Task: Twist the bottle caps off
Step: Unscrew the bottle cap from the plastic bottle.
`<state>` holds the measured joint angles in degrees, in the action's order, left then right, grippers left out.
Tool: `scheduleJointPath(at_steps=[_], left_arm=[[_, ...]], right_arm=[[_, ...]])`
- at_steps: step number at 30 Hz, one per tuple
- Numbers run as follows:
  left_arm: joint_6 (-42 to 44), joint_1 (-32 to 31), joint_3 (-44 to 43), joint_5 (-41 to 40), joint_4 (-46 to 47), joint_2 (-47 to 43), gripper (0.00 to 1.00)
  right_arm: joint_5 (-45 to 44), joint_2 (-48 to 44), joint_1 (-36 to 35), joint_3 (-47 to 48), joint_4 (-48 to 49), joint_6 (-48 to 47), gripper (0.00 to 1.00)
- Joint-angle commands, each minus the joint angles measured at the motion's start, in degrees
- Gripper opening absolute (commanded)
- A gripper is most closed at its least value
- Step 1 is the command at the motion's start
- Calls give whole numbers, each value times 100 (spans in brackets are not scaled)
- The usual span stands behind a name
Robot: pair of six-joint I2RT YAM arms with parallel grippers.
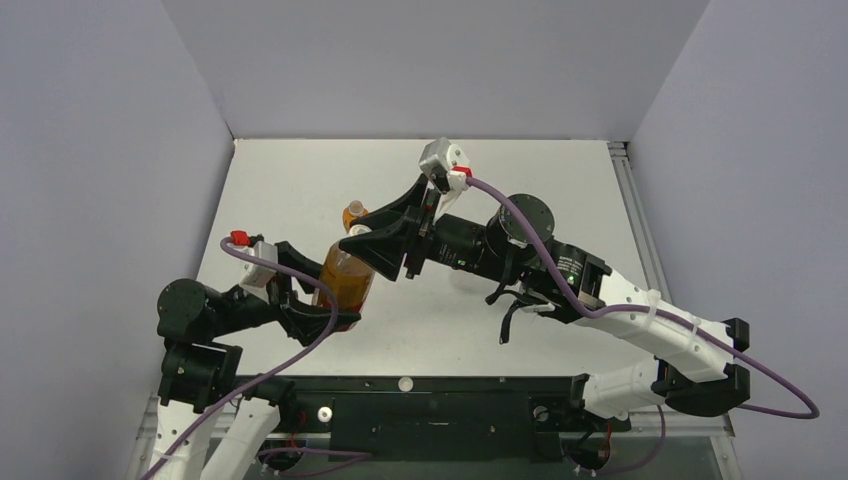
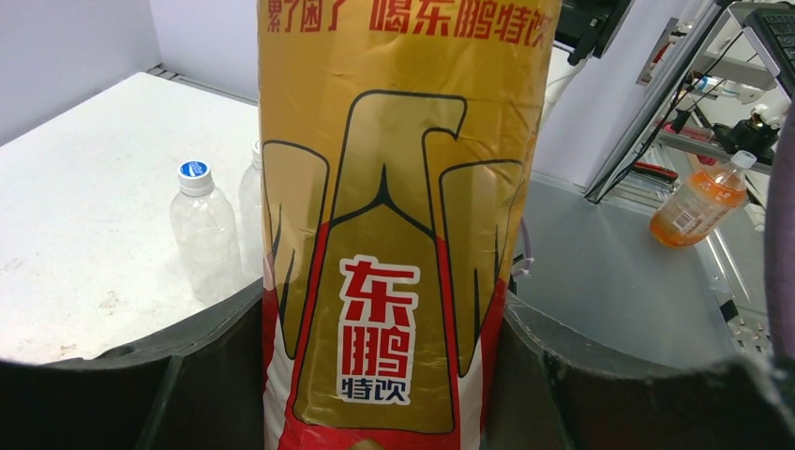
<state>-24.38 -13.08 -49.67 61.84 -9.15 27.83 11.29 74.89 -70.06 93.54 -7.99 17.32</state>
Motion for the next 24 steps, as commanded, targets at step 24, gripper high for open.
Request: scheduleJointPath(at_steps=[24], left_arm=[[3077,-35,328,-2845,-355,-145,0]], right_arm=[[-3443,989,-271,1257,-751,755,68]])
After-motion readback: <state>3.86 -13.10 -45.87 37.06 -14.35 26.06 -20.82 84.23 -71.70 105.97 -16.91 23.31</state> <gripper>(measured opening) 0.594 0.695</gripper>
